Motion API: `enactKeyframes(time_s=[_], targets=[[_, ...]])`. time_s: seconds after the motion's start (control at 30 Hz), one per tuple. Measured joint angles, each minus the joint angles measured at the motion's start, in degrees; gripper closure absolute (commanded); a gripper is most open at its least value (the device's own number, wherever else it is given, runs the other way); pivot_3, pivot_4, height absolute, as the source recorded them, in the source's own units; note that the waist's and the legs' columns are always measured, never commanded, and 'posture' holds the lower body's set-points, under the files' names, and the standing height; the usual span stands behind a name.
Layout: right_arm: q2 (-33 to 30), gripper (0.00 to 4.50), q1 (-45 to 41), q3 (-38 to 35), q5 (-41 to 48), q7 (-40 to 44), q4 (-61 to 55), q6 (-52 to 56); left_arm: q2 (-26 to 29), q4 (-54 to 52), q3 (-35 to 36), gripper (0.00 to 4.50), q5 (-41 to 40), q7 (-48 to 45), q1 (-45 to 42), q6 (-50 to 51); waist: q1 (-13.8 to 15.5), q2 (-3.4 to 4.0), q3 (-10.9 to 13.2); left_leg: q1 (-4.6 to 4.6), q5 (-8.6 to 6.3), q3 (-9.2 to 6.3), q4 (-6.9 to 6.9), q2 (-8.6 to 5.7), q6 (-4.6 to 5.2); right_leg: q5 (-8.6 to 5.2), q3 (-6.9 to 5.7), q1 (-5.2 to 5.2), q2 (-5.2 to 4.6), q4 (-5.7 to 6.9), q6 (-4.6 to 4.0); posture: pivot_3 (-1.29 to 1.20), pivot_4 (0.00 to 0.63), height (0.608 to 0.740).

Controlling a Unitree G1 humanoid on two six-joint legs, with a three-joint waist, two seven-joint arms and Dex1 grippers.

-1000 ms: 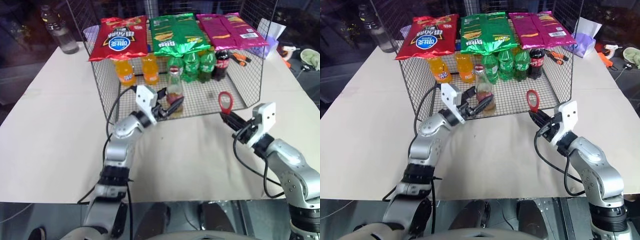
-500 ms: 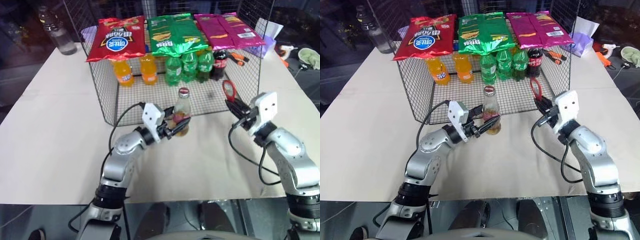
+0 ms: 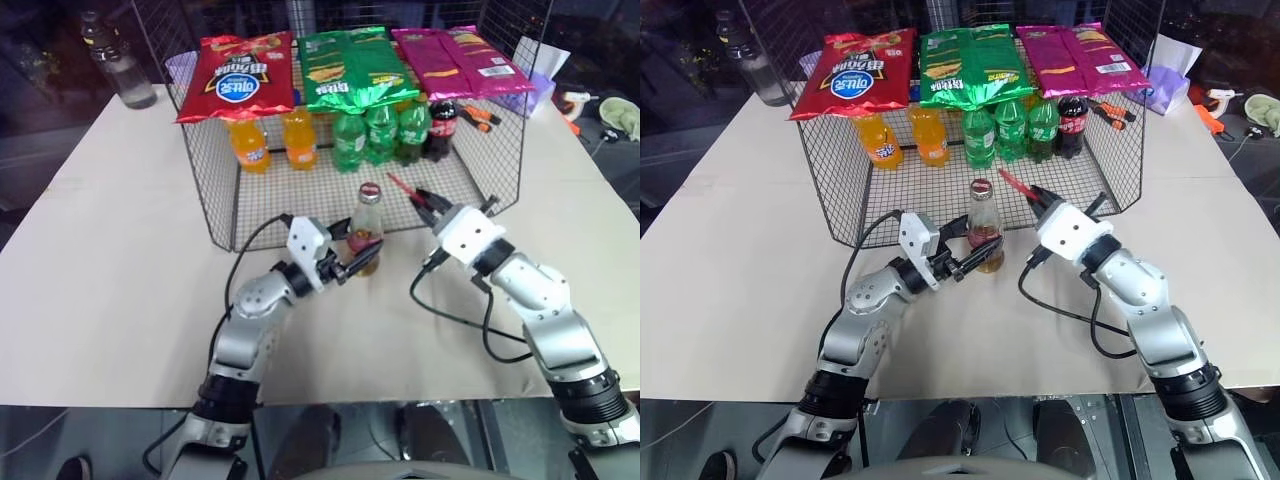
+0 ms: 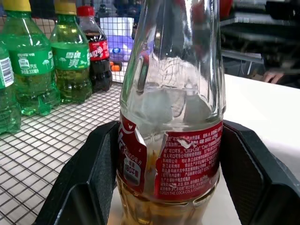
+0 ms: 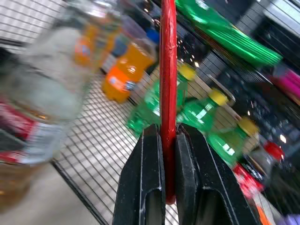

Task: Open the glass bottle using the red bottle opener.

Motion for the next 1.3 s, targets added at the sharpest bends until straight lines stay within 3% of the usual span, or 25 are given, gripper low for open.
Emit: enactKeyframes(time_s=[0.27,0.63,1.1,1.3], targets=[[1.45,4.5,-2.73,1.24,-8.21,-3.66,3.97,-7.75,-0.84,1.35,-0.24,1.92,0.36,-0.21,0.67,-2.71,0.16,0.01,-0.03,0.03,0.0,-0.01,0.02,-0.01,0.0,0.0,-0.01,0.03,0.01,0.02,0.0,0.0,0.15,0.74],[-1.2,4.5,-3.33,1.49,-19.16,-8.47,7.96,-18.54,-0.94,1.77,-0.12,1.92,0.36,-0.76,0.63,-2.92,0.22,0.03,-0.09,0.11,0.0,0.01,0.03,-0.02,0.0,0.0,0.0,0.12,0.02,0.03,0.0,0.0,0.15,0.74],[4.18,4.5,-4.28,3.13,-8.26,-1.28,11.34,-17.05,-0.75,3.16,0.35,1.92,-0.21,-1.81,0.52,-4.15,0.24,0.08,-0.19,0.2,0.01,-0.03,0.06,0.0,0.0,0.0,-0.02,0.23,0.03,0.06,0.0,0.0,0.15,0.74],[3.32,4.5,-5.4,3.12,-16.01,-5.0,11.73,-18.02,-1.04,3.83,0.36,1.92,-0.2,-1.67,0.18,-3.99,0.29,0.13,-0.29,0.34,0.02,-0.01,0.08,-0.02,-0.01,0.01,0.0,0.3,0.04,0.13,0.02,0.0,0.15,0.74]])
